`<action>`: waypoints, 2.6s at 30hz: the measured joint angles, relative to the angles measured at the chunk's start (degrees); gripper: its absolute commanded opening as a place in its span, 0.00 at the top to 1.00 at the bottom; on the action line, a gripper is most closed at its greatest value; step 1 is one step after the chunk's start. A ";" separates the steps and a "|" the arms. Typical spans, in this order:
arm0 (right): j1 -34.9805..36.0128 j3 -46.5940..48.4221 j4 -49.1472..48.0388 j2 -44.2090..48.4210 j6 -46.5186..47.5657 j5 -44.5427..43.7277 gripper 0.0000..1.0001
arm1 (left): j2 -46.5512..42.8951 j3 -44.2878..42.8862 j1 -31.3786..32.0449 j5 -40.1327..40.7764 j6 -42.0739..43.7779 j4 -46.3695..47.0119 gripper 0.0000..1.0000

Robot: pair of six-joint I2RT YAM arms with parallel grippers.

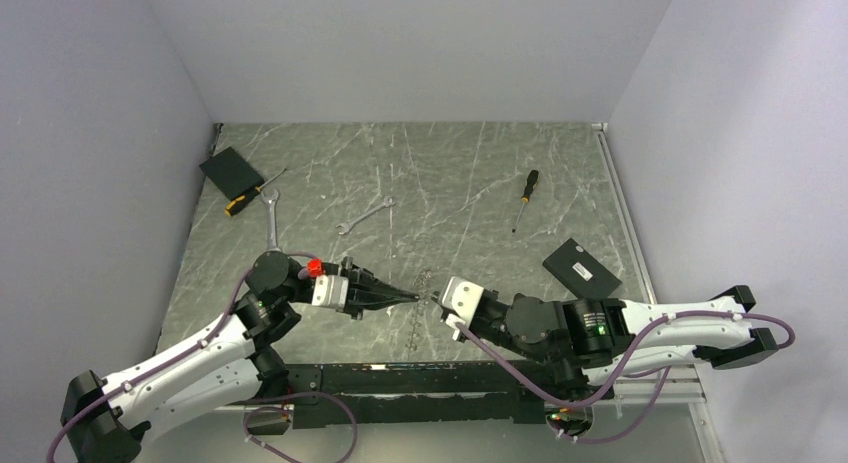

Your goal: Put the keys on the keyring

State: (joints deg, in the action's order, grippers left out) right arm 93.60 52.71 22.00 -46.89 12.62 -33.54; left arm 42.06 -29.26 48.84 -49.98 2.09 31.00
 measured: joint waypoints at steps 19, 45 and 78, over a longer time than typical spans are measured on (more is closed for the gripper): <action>0.37 -1.36 -1.81 -0.74 5.42 -2.05 1.00 | 1.84 1.14 0.00 0.48 -1.60 3.80 1.00; 1.29 -0.90 -1.99 -2.56 6.08 -2.62 1.00 | 1.53 1.88 0.00 2.47 -1.79 3.43 1.00; 1.86 0.07 -1.68 -3.89 7.15 -5.49 1.00 | 1.60 1.92 0.00 5.25 0.26 -0.63 1.00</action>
State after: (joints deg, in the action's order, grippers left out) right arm 95.46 52.77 20.32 -50.78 19.77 -39.03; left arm 43.66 -27.33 48.84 -44.73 2.35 30.37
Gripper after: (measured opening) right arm 0.026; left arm 0.009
